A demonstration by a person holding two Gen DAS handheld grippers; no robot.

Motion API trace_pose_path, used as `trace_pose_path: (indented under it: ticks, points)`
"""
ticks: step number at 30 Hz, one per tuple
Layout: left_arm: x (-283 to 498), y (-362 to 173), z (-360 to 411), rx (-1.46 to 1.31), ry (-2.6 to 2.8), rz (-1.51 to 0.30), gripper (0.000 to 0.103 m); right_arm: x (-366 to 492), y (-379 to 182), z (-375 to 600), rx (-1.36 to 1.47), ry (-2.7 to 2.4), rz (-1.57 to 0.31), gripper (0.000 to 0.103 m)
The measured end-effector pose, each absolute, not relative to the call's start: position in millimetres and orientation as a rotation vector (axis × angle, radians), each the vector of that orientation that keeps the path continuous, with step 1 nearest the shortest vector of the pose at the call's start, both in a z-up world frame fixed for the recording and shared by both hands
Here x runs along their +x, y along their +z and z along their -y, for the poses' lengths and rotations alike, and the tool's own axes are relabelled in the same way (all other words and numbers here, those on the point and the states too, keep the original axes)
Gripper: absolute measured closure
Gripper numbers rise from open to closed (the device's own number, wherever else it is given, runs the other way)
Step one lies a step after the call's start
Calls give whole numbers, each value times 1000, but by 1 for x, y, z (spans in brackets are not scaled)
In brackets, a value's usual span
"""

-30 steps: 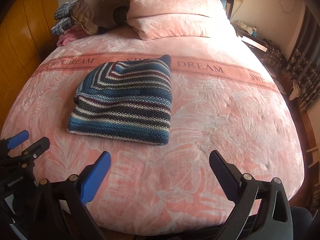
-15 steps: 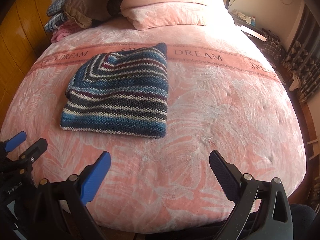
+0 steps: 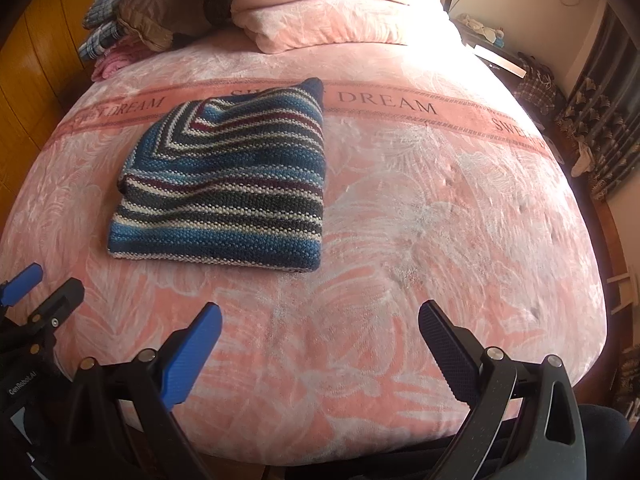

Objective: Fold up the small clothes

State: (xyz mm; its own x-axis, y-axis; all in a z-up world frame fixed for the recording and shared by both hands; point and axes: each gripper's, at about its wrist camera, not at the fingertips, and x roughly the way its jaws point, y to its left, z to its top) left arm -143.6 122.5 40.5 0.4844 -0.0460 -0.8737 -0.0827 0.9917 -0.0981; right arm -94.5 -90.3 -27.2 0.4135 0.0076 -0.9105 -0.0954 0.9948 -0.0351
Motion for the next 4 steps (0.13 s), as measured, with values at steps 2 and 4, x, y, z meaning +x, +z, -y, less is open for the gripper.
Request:
trace_pose_path:
  ticks: [2,4]
  points:
    - [-143,40,-122,-130,22,-1066,14,-94,-27,92,-81,61,-1144,4]
    - [-144,41,-122,-131,23,-1067,14,-95,-27,91,-84,56,-1142,4]
